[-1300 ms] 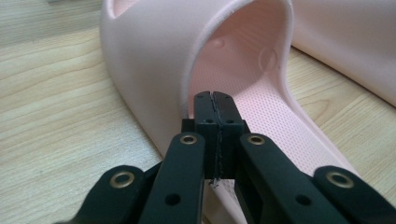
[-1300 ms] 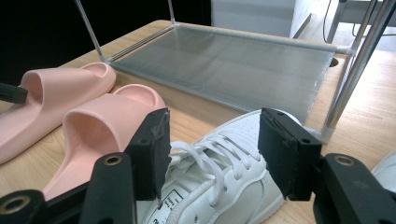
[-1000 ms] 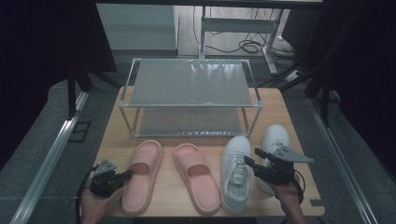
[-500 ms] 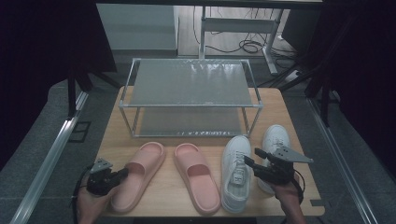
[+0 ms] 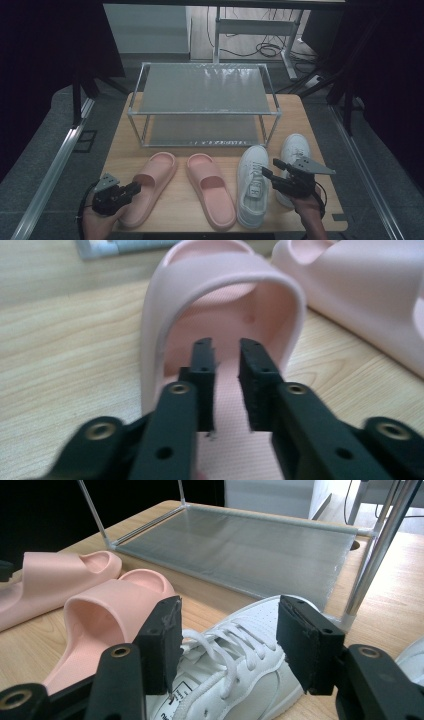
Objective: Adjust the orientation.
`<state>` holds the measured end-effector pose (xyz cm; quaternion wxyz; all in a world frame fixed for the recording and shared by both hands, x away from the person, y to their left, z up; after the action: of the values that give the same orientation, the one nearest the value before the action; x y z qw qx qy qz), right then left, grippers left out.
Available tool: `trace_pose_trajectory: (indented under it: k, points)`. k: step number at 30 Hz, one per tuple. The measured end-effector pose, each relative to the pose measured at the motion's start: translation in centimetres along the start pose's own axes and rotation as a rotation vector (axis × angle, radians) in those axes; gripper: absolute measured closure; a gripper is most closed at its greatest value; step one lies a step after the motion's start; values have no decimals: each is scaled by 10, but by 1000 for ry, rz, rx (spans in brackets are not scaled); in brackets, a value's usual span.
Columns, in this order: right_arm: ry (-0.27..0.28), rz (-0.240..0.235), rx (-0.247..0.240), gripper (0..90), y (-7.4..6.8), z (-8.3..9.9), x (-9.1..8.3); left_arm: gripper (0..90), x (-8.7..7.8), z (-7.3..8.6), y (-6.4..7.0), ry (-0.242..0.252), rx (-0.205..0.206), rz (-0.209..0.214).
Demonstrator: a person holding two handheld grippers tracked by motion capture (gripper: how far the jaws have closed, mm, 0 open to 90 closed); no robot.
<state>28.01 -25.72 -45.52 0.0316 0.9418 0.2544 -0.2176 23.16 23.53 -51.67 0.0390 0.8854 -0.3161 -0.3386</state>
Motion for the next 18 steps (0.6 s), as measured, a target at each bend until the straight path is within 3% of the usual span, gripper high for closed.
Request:
trace_pose_trajectory:
  k: [5, 12, 18]
  points:
    - [0, 0, 0, 436, 0, 0, 0, 587, -1, -1, 10, -1, 9, 27]
    - [5, 0, 1, 435, 0, -1, -2, 536, 0, -2, 26, -10, 14, 72]
    - [4, 0, 1, 436, 0, -1, -2, 525, 6, -2, 30, -26, 17, 71]
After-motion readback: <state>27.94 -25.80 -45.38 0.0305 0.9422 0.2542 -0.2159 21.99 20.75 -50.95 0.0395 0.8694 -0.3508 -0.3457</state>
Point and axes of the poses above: each handheld gripper's, and its own axes: x roughly forward along the jaws, z roughly out of its underside, y roughly to its right, the point moved 3 cm from there along x, roughly forward along the jaws, and after that the axes turned 8 degrees about z, right-handed, at the moved point
